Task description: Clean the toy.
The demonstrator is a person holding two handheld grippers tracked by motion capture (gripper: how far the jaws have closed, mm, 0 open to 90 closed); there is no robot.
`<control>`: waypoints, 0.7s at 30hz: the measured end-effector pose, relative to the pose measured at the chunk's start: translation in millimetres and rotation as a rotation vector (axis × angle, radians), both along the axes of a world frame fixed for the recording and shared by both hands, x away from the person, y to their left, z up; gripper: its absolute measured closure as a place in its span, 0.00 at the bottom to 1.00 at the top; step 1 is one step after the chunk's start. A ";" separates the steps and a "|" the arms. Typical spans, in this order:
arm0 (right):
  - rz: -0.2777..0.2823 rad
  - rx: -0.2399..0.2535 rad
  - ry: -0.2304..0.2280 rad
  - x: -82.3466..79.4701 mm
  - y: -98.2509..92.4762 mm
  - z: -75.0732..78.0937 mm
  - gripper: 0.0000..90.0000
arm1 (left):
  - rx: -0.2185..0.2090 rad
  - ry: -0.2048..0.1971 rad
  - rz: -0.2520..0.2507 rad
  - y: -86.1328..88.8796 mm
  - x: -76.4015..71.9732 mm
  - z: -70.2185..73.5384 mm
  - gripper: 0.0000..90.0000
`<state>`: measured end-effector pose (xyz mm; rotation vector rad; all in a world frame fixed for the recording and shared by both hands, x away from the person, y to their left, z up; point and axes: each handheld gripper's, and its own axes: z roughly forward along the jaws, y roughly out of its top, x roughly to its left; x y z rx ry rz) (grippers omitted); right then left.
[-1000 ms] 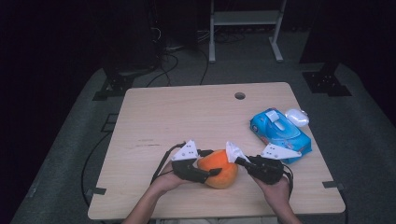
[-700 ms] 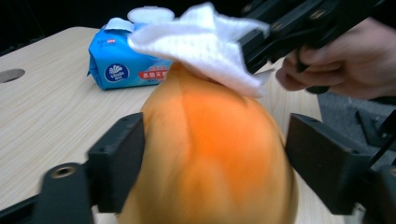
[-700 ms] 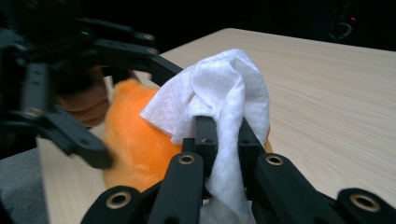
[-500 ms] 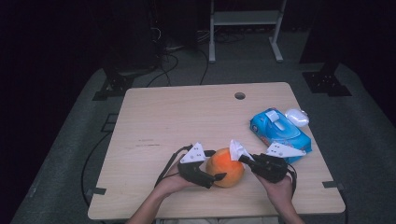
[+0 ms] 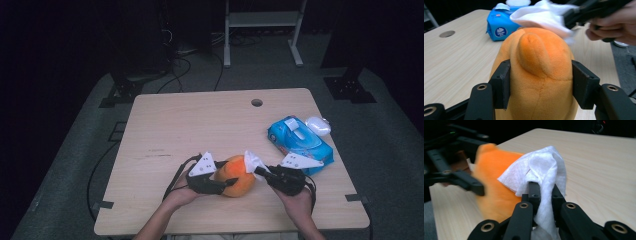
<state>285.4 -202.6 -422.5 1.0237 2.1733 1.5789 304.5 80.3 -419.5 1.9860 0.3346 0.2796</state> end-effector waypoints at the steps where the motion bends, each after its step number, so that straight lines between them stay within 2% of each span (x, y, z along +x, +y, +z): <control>1: -0.002 0.009 0.008 0.8 -2.0 -1.4 0.93 | -0.004 0.003 -0.001 -1.3 -0.5 -0.7 0.45; 3: 0.018 0.013 -0.009 -3.6 3.8 2.6 0.93 | -0.006 0.003 -0.003 -3.0 -0.8 -1.9 0.45; 5: 0.064 0.033 -0.032 -9.9 13.6 9.3 0.93 | -0.006 0.004 -0.004 -4.0 -1.5 -2.9 0.46; 8: 0.088 0.004 -0.065 -15.4 21.4 15.2 0.93 | -0.002 0.000 -0.002 -4.8 -2.5 -3.0 0.46; 10: 0.076 0.021 -0.042 -12.2 16.3 11.8 0.93 | -0.002 0.001 0.002 -4.5 -1.9 -2.5 0.45; 14: 0.024 0.051 0.022 -4.1 3.4 2.5 0.93 | -0.013 0.003 0.022 -2.8 0.2 -4.0 0.36; 16: 0.038 0.047 0.014 -7.1 7.6 4.2 0.93 | -0.014 0.001 0.024 -4.3 -0.2 -4.7 0.37; 19: 0.090 0.034 -0.028 -13.5 18.6 11.7 0.93 | -0.012 0.007 0.013 -5.5 -0.8 -5.3 0.39; 21: 0.101 0.024 -0.040 -13.4 19.5 14.6 0.93 | -0.011 0.008 0.010 -5.1 -1.4 -5.3 0.40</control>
